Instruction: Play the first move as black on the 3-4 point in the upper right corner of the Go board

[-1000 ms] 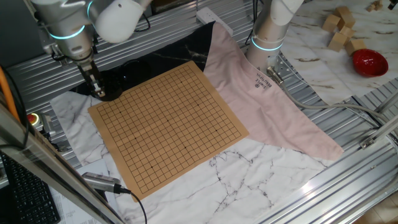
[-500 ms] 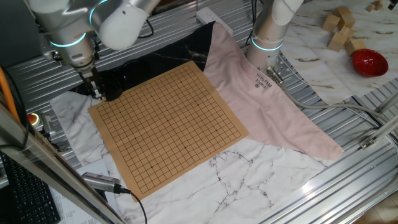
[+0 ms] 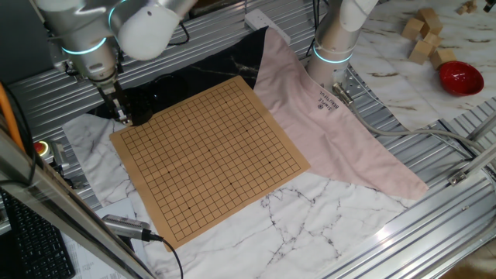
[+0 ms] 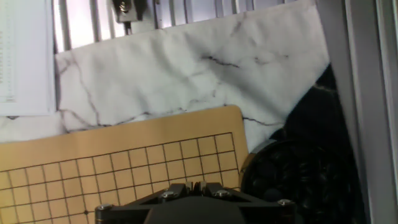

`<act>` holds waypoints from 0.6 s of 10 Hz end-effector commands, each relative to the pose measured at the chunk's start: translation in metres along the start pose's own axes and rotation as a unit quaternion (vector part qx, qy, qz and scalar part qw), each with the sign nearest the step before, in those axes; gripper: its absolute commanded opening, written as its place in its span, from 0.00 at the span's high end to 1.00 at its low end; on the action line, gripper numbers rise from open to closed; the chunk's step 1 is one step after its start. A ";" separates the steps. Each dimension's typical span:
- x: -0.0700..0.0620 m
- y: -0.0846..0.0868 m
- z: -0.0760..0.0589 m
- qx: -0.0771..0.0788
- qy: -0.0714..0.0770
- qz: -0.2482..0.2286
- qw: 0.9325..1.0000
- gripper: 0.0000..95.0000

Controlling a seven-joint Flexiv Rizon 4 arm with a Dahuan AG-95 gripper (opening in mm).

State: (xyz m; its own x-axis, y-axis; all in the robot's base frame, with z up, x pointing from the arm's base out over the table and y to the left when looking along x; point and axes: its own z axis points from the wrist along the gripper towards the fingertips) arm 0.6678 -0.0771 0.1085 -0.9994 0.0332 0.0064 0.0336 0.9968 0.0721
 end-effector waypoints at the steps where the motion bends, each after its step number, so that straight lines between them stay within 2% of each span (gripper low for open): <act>1: 0.000 0.000 0.000 0.007 0.000 -0.025 1.000 1.00; 4: 0.000 0.000 0.000 0.013 0.004 -0.046 0.999 1.00; 5: 0.000 0.000 0.000 0.018 0.000 -0.062 0.998 1.00; 6: 0.000 0.000 0.000 0.030 -0.016 -0.065 0.997 1.00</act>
State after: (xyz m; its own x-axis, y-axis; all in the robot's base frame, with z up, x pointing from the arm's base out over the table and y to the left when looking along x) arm 0.6702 -0.0763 0.1085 -0.9951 -0.0985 -0.0017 -0.0985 0.9946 0.0341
